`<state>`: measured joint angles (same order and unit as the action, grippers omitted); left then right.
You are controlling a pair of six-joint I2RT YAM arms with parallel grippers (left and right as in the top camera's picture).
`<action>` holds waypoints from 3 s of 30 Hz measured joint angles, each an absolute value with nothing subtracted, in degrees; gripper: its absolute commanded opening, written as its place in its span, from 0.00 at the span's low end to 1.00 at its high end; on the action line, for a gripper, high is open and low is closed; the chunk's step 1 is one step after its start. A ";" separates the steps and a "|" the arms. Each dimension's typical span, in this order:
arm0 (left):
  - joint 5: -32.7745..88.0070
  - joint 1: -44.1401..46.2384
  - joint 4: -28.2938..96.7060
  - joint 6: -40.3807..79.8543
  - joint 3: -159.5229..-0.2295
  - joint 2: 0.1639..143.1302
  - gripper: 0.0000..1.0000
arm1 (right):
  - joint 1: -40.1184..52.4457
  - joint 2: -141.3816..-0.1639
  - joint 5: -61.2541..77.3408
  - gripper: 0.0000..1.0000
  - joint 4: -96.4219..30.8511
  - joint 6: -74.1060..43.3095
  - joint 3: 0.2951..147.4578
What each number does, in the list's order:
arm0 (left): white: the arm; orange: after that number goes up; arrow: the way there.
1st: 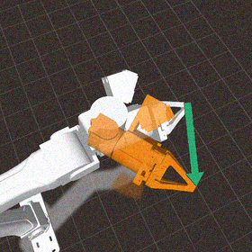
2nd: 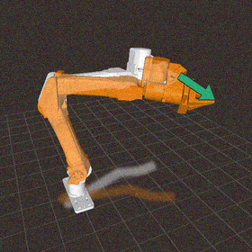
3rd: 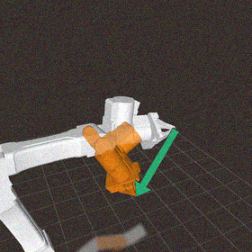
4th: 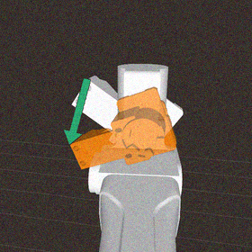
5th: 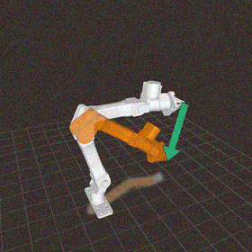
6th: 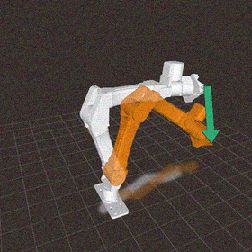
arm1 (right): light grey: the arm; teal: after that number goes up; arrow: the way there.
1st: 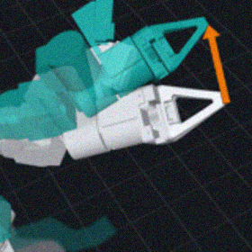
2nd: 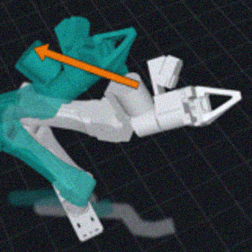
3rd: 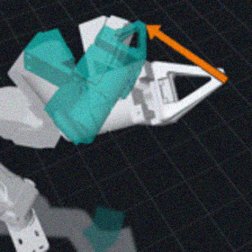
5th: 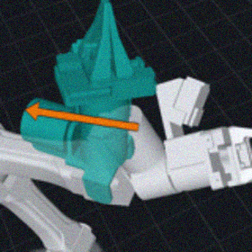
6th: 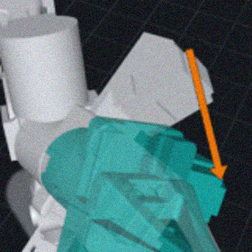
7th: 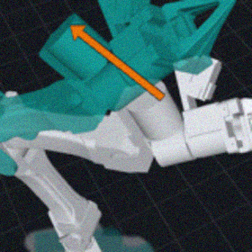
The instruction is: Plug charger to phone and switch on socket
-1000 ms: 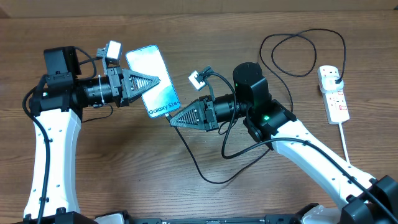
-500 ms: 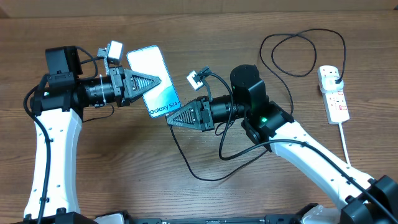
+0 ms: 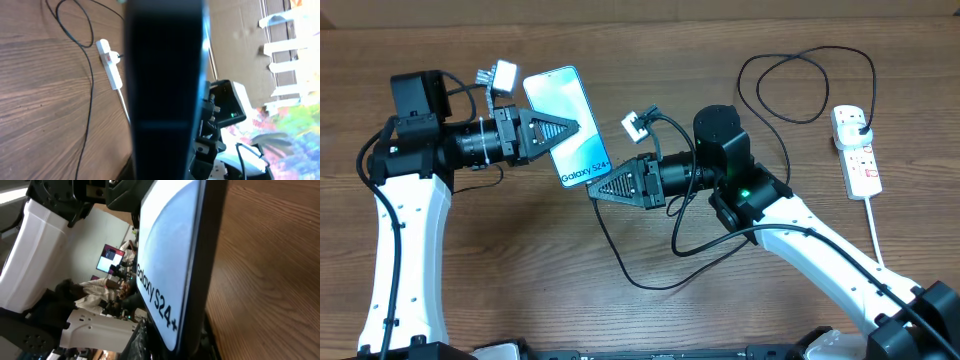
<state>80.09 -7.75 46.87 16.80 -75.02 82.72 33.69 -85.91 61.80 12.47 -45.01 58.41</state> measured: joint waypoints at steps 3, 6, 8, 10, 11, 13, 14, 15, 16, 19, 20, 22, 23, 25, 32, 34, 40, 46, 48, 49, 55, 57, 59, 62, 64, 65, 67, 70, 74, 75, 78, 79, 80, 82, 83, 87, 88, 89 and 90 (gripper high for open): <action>79.83 -6.81 46.52 16.08 -75.42 82.72 0.04 | 32.86 -85.91 63.40 0.04 12.47 -45.39 58.33; 79.37 -6.28 46.46 15.88 -75.61 82.72 0.04 | 32.53 -85.91 64.10 0.04 12.62 -45.50 58.04; 79.00 -5.98 46.48 15.86 -75.64 82.72 0.04 | 32.36 -85.91 64.31 0.04 12.95 -45.65 57.82; 78.85 -5.85 46.48 15.84 -75.68 82.72 0.04 | 32.27 -85.91 64.51 0.04 13.47 -45.84 57.71; 78.87 -5.85 46.48 15.86 -75.77 82.72 0.04 | 32.25 -85.91 64.58 0.04 13.76 -46.02 57.69; 79.15 -5.85 46.48 15.88 -75.88 82.72 0.04 | 32.23 -85.91 64.73 0.04 14.72 -46.30 57.60; 79.48 -5.85 46.46 15.86 -76.03 82.72 0.04 | 32.23 -85.91 64.77 0.04 14.96 -46.33 57.58; 79.81 -5.85 46.46 15.86 -76.09 82.72 0.04 | 32.23 -85.91 64.97 0.04 15.09 -46.48 57.58; 80.14 -5.85 46.46 15.84 -76.12 82.72 0.04 | 32.21 -85.91 65.25 0.04 15.31 -46.50 57.56; 80.71 -5.80 46.50 15.66 -76.12 82.72 0.04 | 32.16 -85.91 65.82 0.04 15.42 -46.52 57.58; 80.77 -5.76 46.48 15.64 -76.12 82.72 0.04 | 32.12 -85.91 66.00 0.04 15.42 -46.54 57.58; 80.99 -5.69 46.48 15.40 -76.12 82.72 0.04 | 32.01 -85.91 66.30 0.04 15.42 -46.57 57.58; 81.01 -5.69 46.50 15.35 -76.12 82.72 0.04 | 31.97 -85.91 66.46 0.04 15.42 -46.54 57.58; 81.12 -5.63 46.52 15.20 -76.12 82.72 0.04 | 31.86 -85.91 66.70 0.04 15.44 -46.76 57.58; 82.52 -4.43 48.29 14.74 -75.75 82.72 0.04 | 30.41 -86.04 65.80 0.63 17.12 -48.01 58.02; 84.01 -1.30 49.74 14.74 -74.78 82.52 0.04 | 28.49 -86.06 63.59 0.91 18.37 -47.90 58.87; 85.73 1.34 49.71 14.72 -74.28 82.52 0.04 | 26.61 -86.04 63.48 1.00 14.87 -46.39 59.29; 84.62 1.10 49.71 13.98 -74.17 82.54 0.04 | 25.08 -85.95 65.04 1.00 1.13 -41.25 59.79; 83.74 1.15 49.74 13.45 -73.97 82.61 0.04 | 24.38 -85.86 65.65 1.00 -2.42 -38.81 59.99; 83.48 1.15 49.71 13.28 -73.84 82.61 0.04 | 24.14 -85.86 65.76 1.00 -3.66 -37.78 60.03; 82.50 1.13 49.76 11.84 -73.56 82.61 0.05 | 23.64 -85.86 69.54 1.00 -10.37 -31.05 60.14; 82.89 1.13 49.74 11.68 -73.56 82.61 0.04 | 23.64 -85.86 71.35 1.00 -12.45 -28.16 60.14; 83.42 1.15 49.74 11.57 -73.56 82.61 0.04 | 23.64 -85.86 72.58 1.00 -13.67 -26.41 60.14; 84.05 1.15 49.74 11.57 -73.56 82.61 0.04 | 23.66 -85.86 73.80 0.99 -14.37 -24.60 60.14; 84.07 1.13 49.71 11.57 -73.56 82.61 0.04 | 23.88 -85.86 74.24 0.95 -14.41 -23.92 60.14; 84.01 1.15 49.74 11.57 -73.56 82.61 0.04 | 24.08 -85.86 74.37 0.93 -14.44 -23.70 60.14; 83.85 1.13 49.71 11.57 -73.56 82.61 0.04 | 25.02 -85.86 74.76 0.92 -14.52 -22.96 60.14; 83.50 1.13 49.71 11.62 -73.56 82.61 0.04 | 27.09 -85.86 76.36 0.89 -14.31 -20.93 60.14; 83.24 1.13 49.69 11.70 -73.56 82.61 0.04 | 28.80 -85.86 78.08 0.79 -13.41 -19.40 60.14; 83.11 1.13 49.69 11.81 -73.56 82.61 0.04 | 28.91 -85.86 78.35 0.74 -13.21 -19.20 60.14; 83.00 1.13 49.69 11.84 -73.56 82.61 0.04 | 28.93 -85.86 78.89 0.62 -13.06 -18.83 60.12; 82.89 1.13 49.69 11.84 -73.56 82.61 0.04 | 28.91 -85.86 79.05 0.59 -13.08 -18.57 60.12; 82.87 1.15 49.69 11.84 -73.56 82.61 0.04 | 28.91 -85.86 79.13 0.56 -13.04 -18.31 60.12; 82.67 1.15 49.69 11.86 -73.56 82.61 0.04 | 28.93 -85.86 79.24 0.52 -13.08 -18.00 60.12; 82.67 1.13 49.69 11.88 -73.56 82.61 0.04 | 28.97 -85.86 79.24 0.49 -13.10 -17.93 60.12; 82.70 1.10 48.77 14.13 -73.56 82.61 0.04 | 29.30 -85.86 79.18 0.43 -12.99 -17.19 60.12; 82.70 1.10 48.01 15.14 -73.56 82.61 0.04 | 29.34 -85.86 79.18 0.42 -12.88 -17.06 60.12; 82.61 0.99 46.59 17.58 -73.56 82.61 0.04 | 29.41 -85.86 79.13 0.42 -12.53 -16.88 60.12; 82.65 0.78 45.60 19.29 -73.54 82.61 0.04 | 29.45 -85.86 79.15 0.41 -12.19 -16.84 60.12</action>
